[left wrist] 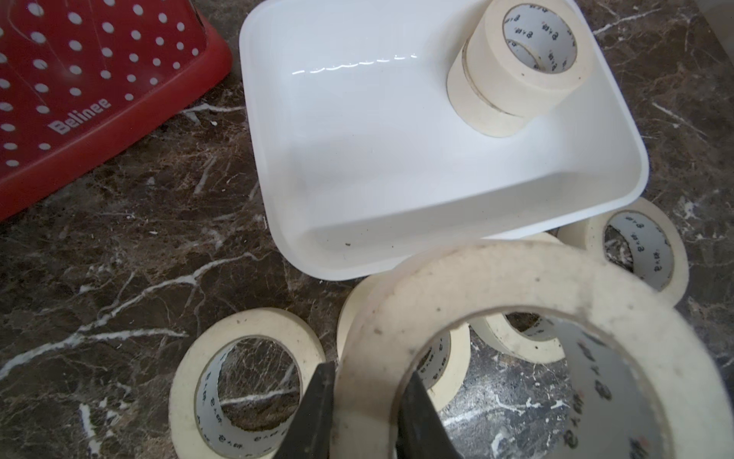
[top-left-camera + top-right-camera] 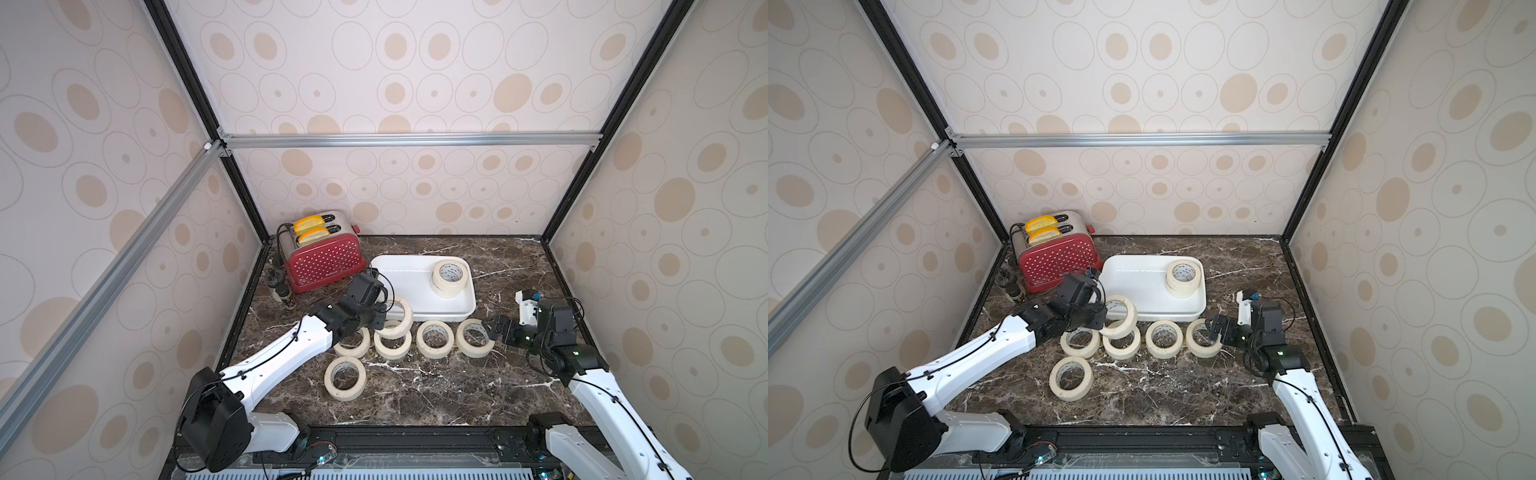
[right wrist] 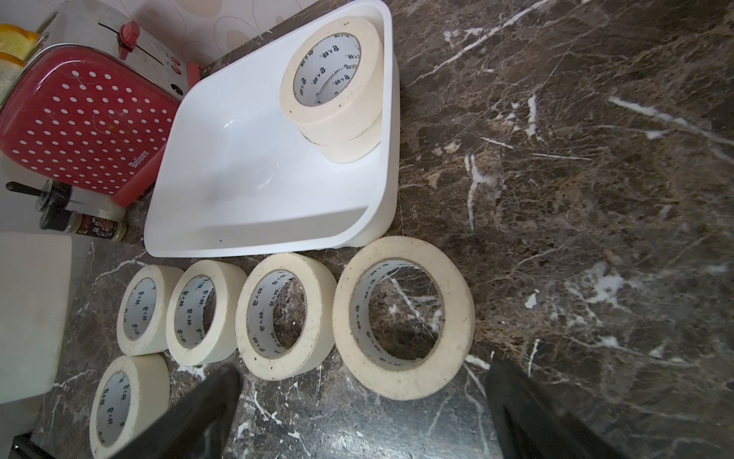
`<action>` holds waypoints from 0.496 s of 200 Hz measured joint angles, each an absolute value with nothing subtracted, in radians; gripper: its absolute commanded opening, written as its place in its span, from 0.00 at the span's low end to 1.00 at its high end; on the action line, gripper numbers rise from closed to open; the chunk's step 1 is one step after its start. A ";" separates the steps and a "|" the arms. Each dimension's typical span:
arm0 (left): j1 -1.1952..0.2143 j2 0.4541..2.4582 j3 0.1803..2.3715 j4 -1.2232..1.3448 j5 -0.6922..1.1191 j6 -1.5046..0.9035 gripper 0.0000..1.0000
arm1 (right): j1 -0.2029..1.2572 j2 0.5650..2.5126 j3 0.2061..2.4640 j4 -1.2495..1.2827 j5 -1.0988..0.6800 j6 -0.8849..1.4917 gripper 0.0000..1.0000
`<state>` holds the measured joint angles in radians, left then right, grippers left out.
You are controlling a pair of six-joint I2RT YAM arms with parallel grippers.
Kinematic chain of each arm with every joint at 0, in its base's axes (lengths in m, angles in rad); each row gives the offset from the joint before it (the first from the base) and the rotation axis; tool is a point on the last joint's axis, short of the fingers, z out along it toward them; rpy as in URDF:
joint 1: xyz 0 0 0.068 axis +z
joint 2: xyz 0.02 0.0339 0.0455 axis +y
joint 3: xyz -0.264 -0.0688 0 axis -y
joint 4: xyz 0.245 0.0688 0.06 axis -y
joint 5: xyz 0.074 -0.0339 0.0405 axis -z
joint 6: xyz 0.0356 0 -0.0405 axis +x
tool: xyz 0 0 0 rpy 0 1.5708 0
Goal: Take out the art tape in the storage box
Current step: Place the art tape at the center of the board.
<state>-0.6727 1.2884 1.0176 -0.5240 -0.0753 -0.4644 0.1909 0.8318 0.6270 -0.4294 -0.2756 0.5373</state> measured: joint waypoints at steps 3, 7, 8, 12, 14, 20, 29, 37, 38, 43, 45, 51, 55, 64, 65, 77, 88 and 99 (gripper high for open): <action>-0.675 1.280 1.010 -0.529 -0.072 -0.467 0.12 | 0.191 0.833 0.627 -0.429 -0.276 0.537 1.00; -0.677 1.269 1.000 -0.536 -0.068 -0.468 0.11 | 0.191 0.833 0.627 -0.429 -0.276 0.535 1.00; -0.677 1.267 0.999 -0.538 -0.067 -0.468 0.11 | 0.191 0.834 0.627 -0.429 -0.276 0.535 1.00; -0.680 1.257 0.989 -0.546 -0.060 -0.471 0.11 | 0.191 0.834 0.627 -0.429 -0.275 0.534 1.00; -0.680 1.252 0.984 -0.550 -0.058 -0.472 0.11 | 0.191 0.835 0.627 -0.429 -0.275 0.534 1.00; -0.683 1.239 0.971 -0.561 -0.048 -0.475 0.10 | 0.191 0.836 0.627 -0.429 -0.275 0.534 1.00; -0.689 1.221 0.951 -0.575 -0.036 -0.477 0.10 | 0.191 0.836 0.627 -0.427 -0.275 0.534 1.00; -0.696 1.210 0.936 -0.585 -0.027 -0.481 0.10 | 0.191 0.836 0.627 -0.426 -0.275 0.534 1.00; -0.698 1.208 0.933 -0.587 -0.026 -0.481 0.10 | 0.191 0.836 0.627 -0.426 -0.275 0.534 1.00; -0.703 1.201 0.923 -0.593 -0.022 -0.484 0.09 | 0.191 0.837 0.627 -0.425 -0.275 0.533 1.00; -0.706 1.198 0.919 -0.595 -0.020 -0.485 0.09 | 0.191 0.837 0.627 -0.425 -0.275 0.534 1.00; -0.715 1.188 0.905 -0.601 -0.014 -0.491 0.09 | 0.191 0.839 0.627 -0.424 -0.275 0.534 1.00; -0.721 1.182 0.896 -0.604 -0.010 -0.494 0.09 | 0.191 0.840 0.627 -0.424 -0.275 0.534 1.00; -0.739 1.168 0.876 -0.615 -0.004 -0.503 0.09 | 0.191 0.845 0.627 -0.422 -0.276 0.534 1.00; -0.740 1.167 0.875 -0.616 -0.003 -0.503 0.09 | 0.191 0.846 0.627 -0.422 -0.276 0.534 1.00; -0.765 1.153 0.856 -0.633 0.006 -0.514 0.09 | 0.191 0.853 0.627 -0.420 -0.277 0.534 1.00; -0.786 1.141 0.842 -0.645 0.015 -0.525 0.08 | 0.191 0.857 0.627 -0.419 -0.279 0.534 1.00; -0.804 1.126 0.823 -0.646 0.022 -0.534 0.09 | 0.191 0.859 0.627 -0.419 -0.279 0.534 1.00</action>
<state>-0.8036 1.1263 0.8227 -0.6460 0.0216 -0.5343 0.1909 0.8593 0.6270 -0.4191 -0.2787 0.5339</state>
